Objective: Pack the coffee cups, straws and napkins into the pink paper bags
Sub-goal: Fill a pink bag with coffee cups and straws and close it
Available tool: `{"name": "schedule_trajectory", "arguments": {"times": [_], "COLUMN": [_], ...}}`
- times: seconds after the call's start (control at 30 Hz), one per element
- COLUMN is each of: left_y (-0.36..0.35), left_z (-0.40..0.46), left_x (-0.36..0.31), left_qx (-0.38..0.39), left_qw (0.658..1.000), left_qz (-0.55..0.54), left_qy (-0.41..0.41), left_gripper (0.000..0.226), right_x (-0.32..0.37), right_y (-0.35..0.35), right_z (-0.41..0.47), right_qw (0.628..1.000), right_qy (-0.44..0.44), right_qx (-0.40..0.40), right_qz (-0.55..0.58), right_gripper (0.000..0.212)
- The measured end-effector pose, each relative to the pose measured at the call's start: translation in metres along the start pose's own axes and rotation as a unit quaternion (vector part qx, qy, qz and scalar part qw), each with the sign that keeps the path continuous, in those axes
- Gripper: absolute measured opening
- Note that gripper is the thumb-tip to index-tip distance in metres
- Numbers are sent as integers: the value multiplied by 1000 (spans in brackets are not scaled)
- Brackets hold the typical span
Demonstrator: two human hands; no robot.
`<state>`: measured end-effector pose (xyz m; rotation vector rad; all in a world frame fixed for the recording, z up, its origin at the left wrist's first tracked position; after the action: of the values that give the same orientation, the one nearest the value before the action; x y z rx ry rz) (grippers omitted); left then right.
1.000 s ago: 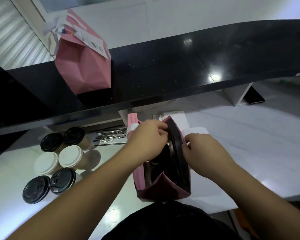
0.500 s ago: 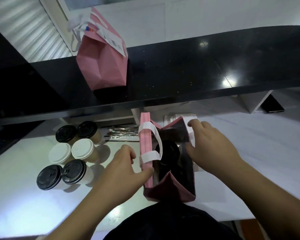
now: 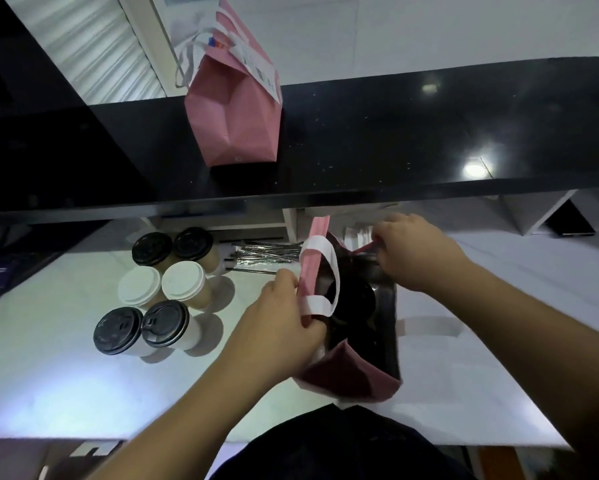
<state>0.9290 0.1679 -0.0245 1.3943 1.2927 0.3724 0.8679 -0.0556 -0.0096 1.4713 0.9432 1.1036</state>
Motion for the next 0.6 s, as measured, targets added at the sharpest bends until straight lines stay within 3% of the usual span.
{"name": "schedule_trajectory", "arguments": {"times": [0.13,0.27,0.6], "left_y": [18,37,32], "left_z": [6,28,84], "left_x": [17,23,9], "left_qx": [21,-23,58], "left_qw": [996,991,975], "left_qz": [-91,-131,-202], "left_qy": [10,-4,-76], "left_gripper": [25,1,15], "right_x": [-16,-29,-10], "right_y": [4,5,-20], "right_z": [-10,-27,-92], "right_qw": [999,995,976], "right_qy": [-28,-81,-89], "right_qx": [-14,0,73], "right_qz": [13,52,185], "right_gripper": [19,18,25]}}
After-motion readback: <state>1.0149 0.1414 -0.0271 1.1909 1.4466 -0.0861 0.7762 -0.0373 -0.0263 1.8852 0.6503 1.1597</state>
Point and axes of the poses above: each hand's wrist, its own z-axis towards the middle knuckle, its own y-axis out of the back of the hand, x = y × z, the point moved 6 cm from there along z, towards the middle knuckle, and after that the axes turned 12 degrees about y, right-handed, at the moved point
